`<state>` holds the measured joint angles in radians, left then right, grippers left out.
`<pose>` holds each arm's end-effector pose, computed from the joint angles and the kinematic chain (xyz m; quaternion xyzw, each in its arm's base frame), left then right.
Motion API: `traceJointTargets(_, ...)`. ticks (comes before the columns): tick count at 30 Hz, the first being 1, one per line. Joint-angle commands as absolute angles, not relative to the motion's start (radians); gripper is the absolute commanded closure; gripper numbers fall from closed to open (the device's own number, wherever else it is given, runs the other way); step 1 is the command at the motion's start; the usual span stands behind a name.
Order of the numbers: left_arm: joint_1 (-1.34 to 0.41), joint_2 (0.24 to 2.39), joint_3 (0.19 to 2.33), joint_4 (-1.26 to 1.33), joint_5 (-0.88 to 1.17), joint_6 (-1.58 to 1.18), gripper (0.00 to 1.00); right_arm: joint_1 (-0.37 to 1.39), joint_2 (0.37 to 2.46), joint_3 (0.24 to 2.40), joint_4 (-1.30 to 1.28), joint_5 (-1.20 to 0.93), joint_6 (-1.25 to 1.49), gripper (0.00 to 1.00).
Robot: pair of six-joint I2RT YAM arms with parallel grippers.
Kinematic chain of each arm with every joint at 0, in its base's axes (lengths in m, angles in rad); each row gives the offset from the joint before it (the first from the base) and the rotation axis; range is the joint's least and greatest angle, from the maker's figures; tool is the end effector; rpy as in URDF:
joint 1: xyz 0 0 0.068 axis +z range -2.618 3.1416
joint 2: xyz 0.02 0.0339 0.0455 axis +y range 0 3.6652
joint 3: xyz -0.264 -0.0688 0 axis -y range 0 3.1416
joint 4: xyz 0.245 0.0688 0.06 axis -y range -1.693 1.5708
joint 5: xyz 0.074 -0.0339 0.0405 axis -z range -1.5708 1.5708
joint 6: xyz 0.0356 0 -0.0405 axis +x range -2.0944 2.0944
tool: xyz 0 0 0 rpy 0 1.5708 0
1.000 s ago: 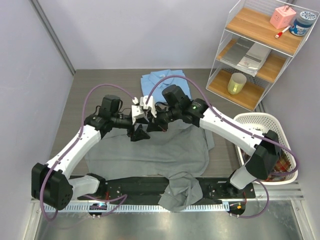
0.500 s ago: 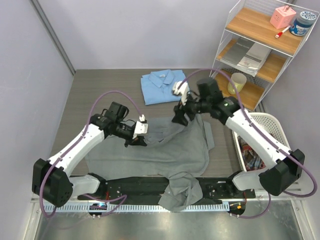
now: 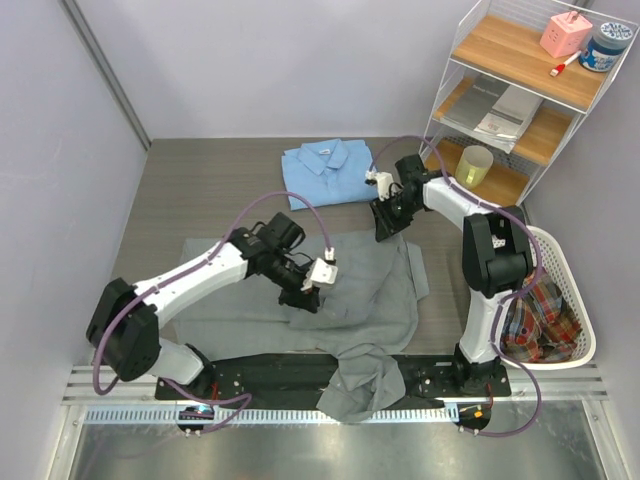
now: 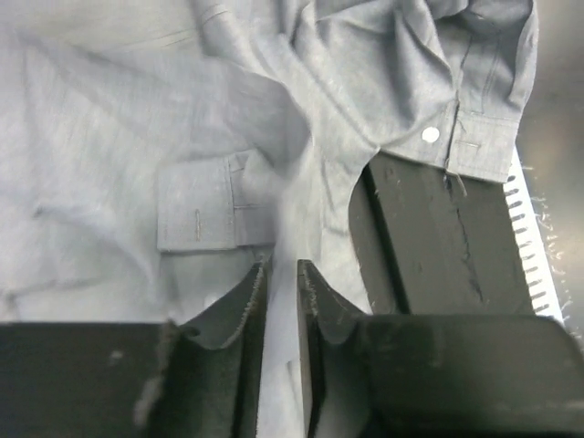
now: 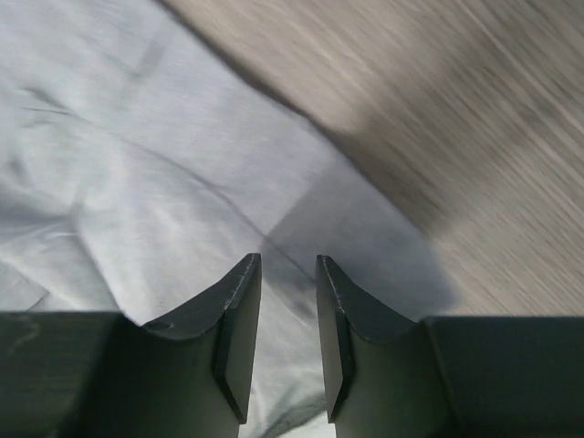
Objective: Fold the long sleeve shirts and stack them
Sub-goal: Fold the shirt
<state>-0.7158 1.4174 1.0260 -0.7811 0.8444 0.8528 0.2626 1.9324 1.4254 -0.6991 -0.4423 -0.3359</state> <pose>0.1839 -0.1952 0.2464 0.6890 0.5757 -0.3884 0.2075 0.3771 0.1171 0.1947 -0.3209 0.9051 0.2091 0.1847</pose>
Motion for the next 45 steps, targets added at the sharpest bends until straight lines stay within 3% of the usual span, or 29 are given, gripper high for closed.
traceJointTargets(1,-0.805,1.471,1.068,-0.695,0.805,0.724,0.72,0.230,1.980,1.496,-0.719,-0.359,-0.362,0.64)
traceJointTargets(4,-0.818,1.483,1.074,-0.706,0.845,0.727,0.56,0.195,2.034,1.489,-0.730,-0.333,-0.367,0.64)
traceJointTargets(7,-0.807,1.485,1.057,-0.589,0.754,0.600,0.51,0.181,2.040,1.493,-0.747,-0.379,-0.368,0.63)
traceJointTargets(11,-0.772,1.566,1.103,-0.541,0.625,0.537,0.51,0.184,1.994,1.503,-0.765,-0.495,-0.338,0.60)
traceJointTargets(16,-0.750,1.686,1.202,-0.603,0.633,0.622,0.53,0.198,1.902,1.503,-0.810,-0.567,-0.336,0.60)
traceJointTargets(23,-0.707,1.832,1.379,-1.028,0.781,1.063,0.55,0.224,1.799,1.425,-0.864,-0.669,-0.333,0.61)
traceJointTargets(32,-0.784,1.861,1.385,-0.937,0.787,1.008,0.54,0.247,1.775,1.302,-0.833,-0.722,-0.299,0.71)
traceJointTargets(45,-0.825,1.962,1.330,-0.704,0.640,0.923,0.45,0.249,1.802,1.189,-0.775,-0.652,-0.301,0.72)
